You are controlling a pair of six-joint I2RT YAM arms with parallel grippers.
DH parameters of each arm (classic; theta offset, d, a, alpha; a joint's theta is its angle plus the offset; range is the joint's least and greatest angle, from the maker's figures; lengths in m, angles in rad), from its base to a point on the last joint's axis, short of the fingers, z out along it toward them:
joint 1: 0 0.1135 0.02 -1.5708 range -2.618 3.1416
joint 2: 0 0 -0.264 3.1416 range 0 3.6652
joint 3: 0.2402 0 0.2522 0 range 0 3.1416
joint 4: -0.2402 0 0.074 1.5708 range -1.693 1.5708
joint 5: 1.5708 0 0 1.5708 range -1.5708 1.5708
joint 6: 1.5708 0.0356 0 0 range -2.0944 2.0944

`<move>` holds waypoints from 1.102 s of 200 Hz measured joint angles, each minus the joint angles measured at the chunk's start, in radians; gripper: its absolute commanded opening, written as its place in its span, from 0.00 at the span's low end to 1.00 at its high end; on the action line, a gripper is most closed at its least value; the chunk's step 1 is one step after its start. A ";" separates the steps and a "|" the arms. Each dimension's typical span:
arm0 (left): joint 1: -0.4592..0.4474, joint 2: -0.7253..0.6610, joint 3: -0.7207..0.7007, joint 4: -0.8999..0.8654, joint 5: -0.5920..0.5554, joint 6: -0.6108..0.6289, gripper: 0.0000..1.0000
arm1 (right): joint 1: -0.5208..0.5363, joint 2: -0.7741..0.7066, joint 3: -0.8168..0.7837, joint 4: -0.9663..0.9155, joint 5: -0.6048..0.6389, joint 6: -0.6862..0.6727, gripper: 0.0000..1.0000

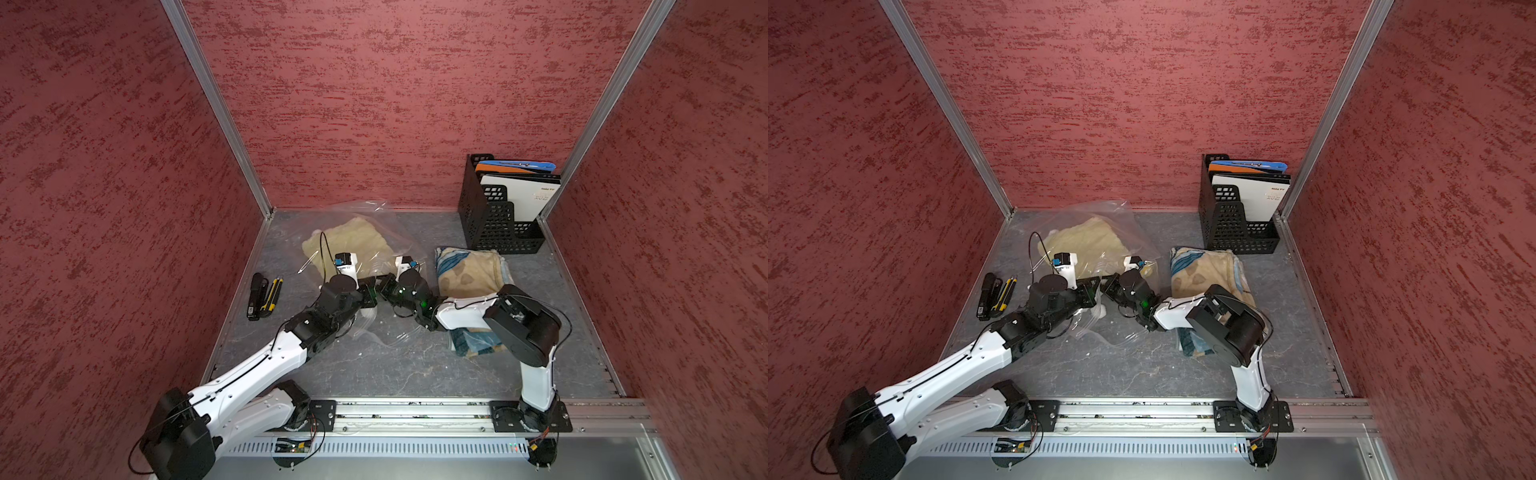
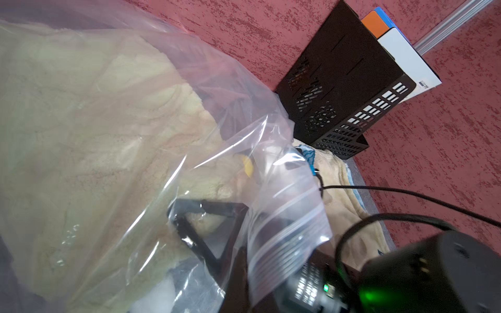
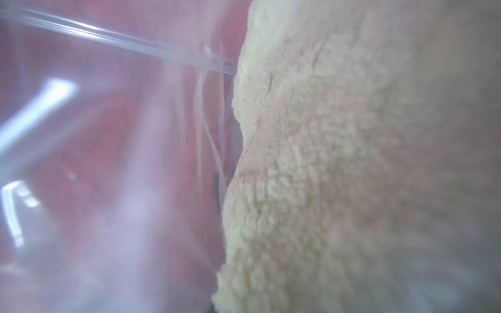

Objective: Take the blanket out of the vacuum bag
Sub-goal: Take out the blanket from the vacuum bag.

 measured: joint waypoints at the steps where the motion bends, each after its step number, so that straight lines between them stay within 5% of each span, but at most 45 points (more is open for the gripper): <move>1: 0.001 0.001 0.001 0.000 -0.001 0.000 0.00 | 0.000 -0.005 -0.002 0.001 -0.001 0.000 0.00; 220: 0.017 0.066 0.003 0.065 -0.079 -0.032 0.00 | 0.009 -0.458 -0.166 -0.213 -0.098 -0.172 0.00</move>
